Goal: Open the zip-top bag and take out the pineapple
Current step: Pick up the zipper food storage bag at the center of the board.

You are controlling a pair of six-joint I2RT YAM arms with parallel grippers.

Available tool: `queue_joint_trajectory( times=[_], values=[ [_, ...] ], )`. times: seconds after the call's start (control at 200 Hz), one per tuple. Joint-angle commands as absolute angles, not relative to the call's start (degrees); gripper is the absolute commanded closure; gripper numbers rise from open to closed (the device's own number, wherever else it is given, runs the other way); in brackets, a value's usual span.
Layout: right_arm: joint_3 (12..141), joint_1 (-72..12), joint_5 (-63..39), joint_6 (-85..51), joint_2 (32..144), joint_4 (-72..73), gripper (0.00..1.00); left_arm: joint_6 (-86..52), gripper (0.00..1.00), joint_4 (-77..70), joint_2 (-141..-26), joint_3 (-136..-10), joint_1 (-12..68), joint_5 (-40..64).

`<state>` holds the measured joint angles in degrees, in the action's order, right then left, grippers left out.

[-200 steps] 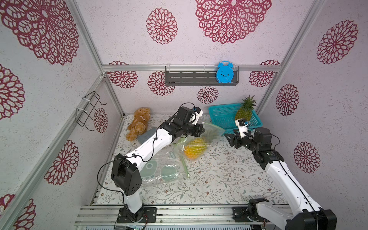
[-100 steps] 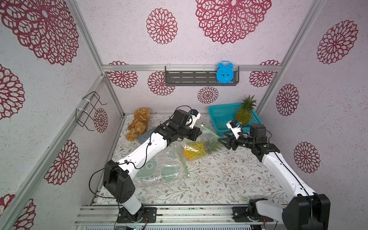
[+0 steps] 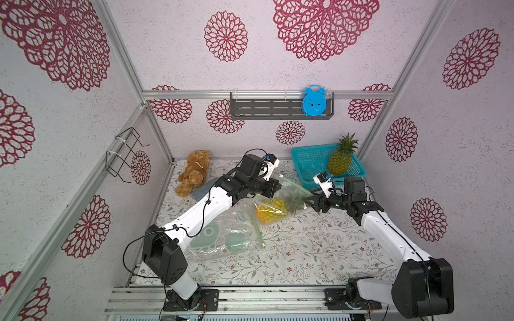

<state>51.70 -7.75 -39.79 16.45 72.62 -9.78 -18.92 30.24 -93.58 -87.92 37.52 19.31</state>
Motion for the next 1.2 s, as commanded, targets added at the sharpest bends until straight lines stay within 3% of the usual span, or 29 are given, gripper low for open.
queue_joint_trajectory(
  times=[0.0, 0.18, 0.67, 0.926, 1.021, 1.196],
  values=[
    [52.4, -7.4, -39.1, 16.2, 72.6, -7.9, 0.44, -17.9, 1.0, 28.6, -91.2, -87.2, 37.7, 18.5],
    [53.7, -7.4, -39.9, 15.5, 72.1, -9.7, 1.0, -17.9, 1.0, 27.2, -90.4, -86.1, 37.7, 18.5],
    [64.7, -9.9, -27.3, 18.9, 64.3, -21.0, 1.0, -24.6, 1.0, 9.3, -89.6, -76.3, 37.9, 23.3],
    [64.7, -13.6, -27.6, 20.0, 64.7, -22.4, 1.0, -26.1, 1.0, 4.8, -89.4, -72.0, 38.2, 21.8],
    [64.2, -14.1, -27.6, 18.8, 65.5, -22.1, 1.0, -26.6, 0.94, 3.7, -88.2, -70.2, 38.1, 20.6],
    [62.4, -14.1, -27.8, 15.2, 65.0, -18.3, 1.0, -28.2, 0.73, -1.4, -84.3, -64.4, 37.4, 17.2]
  ],
)
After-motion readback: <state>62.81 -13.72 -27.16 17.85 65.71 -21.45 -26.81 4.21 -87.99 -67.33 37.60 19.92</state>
